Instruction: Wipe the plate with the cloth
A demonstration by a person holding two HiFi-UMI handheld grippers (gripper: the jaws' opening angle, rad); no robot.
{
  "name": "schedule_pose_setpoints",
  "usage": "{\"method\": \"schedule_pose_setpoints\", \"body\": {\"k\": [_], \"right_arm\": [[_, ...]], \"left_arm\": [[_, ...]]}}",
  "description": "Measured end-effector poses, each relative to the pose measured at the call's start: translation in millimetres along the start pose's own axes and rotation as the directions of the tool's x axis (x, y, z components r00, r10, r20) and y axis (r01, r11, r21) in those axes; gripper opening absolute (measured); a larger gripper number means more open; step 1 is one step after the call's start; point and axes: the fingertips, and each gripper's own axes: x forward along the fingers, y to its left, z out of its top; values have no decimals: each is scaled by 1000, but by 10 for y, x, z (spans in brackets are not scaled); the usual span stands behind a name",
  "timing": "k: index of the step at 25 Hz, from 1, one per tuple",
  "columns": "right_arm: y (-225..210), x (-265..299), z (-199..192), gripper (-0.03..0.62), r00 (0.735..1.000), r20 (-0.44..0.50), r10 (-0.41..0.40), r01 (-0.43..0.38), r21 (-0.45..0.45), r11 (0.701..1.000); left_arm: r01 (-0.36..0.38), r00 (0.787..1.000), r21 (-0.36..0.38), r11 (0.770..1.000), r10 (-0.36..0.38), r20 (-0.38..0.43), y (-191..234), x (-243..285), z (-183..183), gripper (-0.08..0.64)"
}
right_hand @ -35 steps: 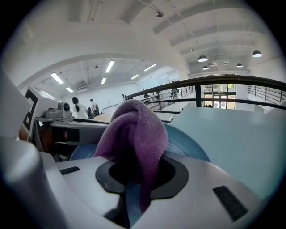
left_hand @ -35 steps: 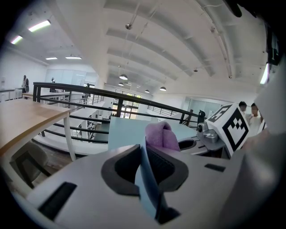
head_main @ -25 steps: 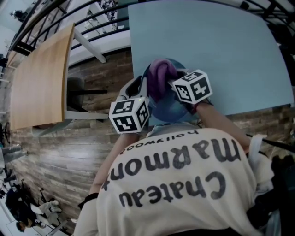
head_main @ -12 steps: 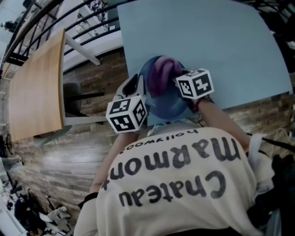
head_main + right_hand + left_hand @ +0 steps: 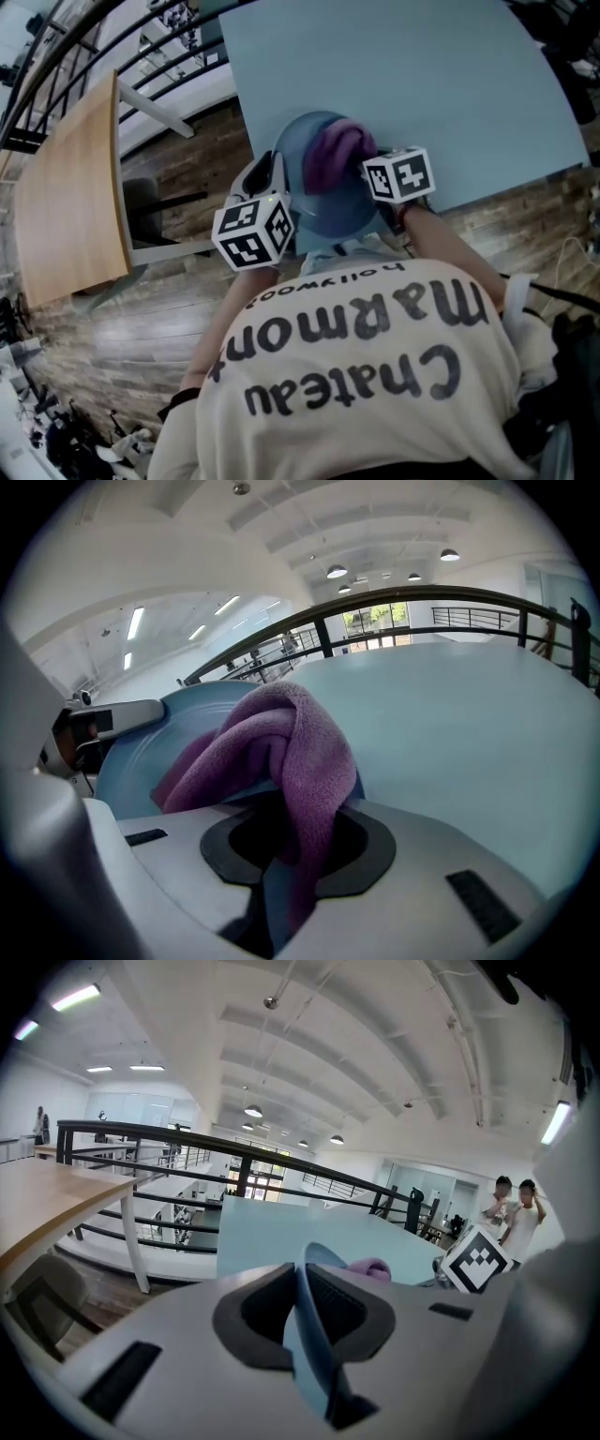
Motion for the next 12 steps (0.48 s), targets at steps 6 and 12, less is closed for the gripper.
{"method": "schedule_pose_setpoints", "body": {"k": [6,12], "right_arm": [[-63,-82,-155,95,1000,-26,-15,16,51,999],[-49,-122,-281,95,999,-43,-17,19,48,999]], "left_arm": [[14,1000,-7,1000,-14,3,-16,14,16,37],[15,1000,-40,999,-15,0,47,-2,-107,35]]}}
